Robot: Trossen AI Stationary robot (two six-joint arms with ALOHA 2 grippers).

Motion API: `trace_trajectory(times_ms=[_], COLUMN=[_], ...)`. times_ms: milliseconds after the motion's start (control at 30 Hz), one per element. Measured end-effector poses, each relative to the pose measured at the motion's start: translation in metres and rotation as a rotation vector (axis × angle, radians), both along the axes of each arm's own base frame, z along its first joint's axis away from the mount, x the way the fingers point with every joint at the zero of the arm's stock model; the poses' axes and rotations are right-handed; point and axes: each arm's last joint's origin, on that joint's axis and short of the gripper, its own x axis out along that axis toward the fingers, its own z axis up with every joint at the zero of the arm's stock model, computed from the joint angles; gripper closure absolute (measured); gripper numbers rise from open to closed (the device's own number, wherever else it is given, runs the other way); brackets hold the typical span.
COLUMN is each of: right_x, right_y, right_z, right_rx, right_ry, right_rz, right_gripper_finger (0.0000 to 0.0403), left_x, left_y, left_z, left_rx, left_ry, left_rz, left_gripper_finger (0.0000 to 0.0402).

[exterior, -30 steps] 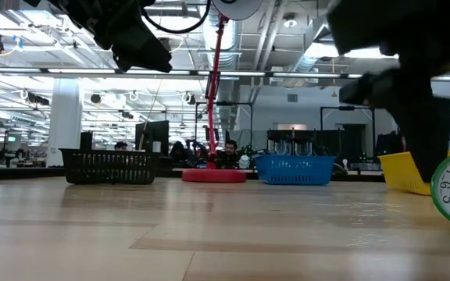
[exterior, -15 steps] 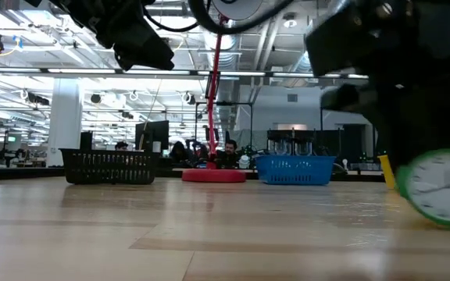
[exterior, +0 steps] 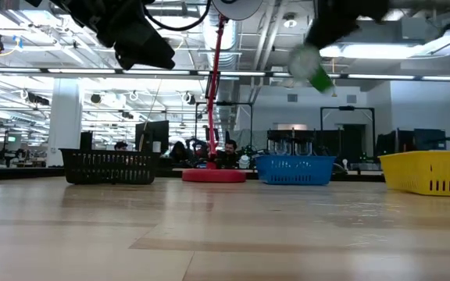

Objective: Pick & Place Office items
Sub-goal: Put the green wristwatch into the black basket

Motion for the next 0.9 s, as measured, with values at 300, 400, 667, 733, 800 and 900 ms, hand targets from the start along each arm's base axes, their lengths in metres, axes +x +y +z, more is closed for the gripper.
trace_trajectory(times_ms=[300,400,667,733,800,900], right_x=[-0.035,-0.043,-0.032,-0.027,-0.020,-0.010], right_y=[-0.046,-0.065,-0.100,-0.104,-0.106,-0.106], right_z=[-0.012,-0.036,-0.053,-0.053,-0.053,-0.051], right_rx=[0.068,0.138,0.477,0.512,0.543,0.569], right_ry=[-0.370,-0.519,-0.936,-0.964,-0.955,-0.944], right_rz=[-0.148,-0.175,0.103,0.132,0.169,0.204], right_gripper_finger=[0.0396,0.0399,0.0398,0.0398,0.0398,0.0397], left_x=[0.001,0.001,0.004,0.008,0.012,0.020], left_y=[0.000,0.000,-0.001,-0.001,-0.002,-0.004], left_z=[0.001,0.002,0.006,0.005,0.003,-0.007], left_rx=[0.004,0.003,-0.006,-0.006,0.019,0.069], left_ry=[-0.012,-0.018,-0.072,-0.089,-0.117,-0.146], left_rz=[-0.004,-0.004,-0.001,-0.003,-0.019,-0.049], left_gripper_finger=[0.0262,0.0262,0.0262,0.0262,0.0262,0.0262])
